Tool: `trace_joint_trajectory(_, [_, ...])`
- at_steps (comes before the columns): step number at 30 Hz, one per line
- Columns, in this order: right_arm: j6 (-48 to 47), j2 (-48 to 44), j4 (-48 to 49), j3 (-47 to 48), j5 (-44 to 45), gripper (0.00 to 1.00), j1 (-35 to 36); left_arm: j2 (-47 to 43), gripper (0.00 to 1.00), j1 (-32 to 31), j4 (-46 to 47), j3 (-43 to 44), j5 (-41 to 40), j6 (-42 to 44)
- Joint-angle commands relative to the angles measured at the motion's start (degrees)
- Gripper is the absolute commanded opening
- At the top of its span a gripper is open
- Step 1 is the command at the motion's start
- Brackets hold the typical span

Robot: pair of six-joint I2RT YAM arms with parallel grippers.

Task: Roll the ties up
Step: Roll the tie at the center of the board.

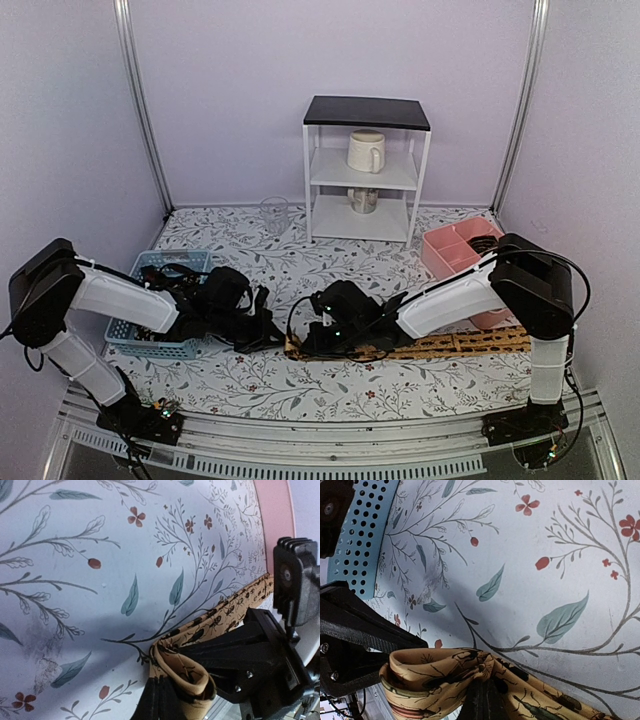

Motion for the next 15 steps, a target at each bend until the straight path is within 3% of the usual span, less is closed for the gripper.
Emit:
trace_joint_trajectory(1, [-1.01, -2.76, 3.07, -0.82, -2.27, 0.0, -0.29, -1.21, 0.0, -0.66, -0.36, 1.35, 0.72, 0.71])
trace_joint_trajectory(15, [-0.84, -4.75, 4.84, -3.67, -1.52, 0.0, -1.32, 1.01, 0.0, -1.62, -0.18, 3.04, 0.6, 0.0])
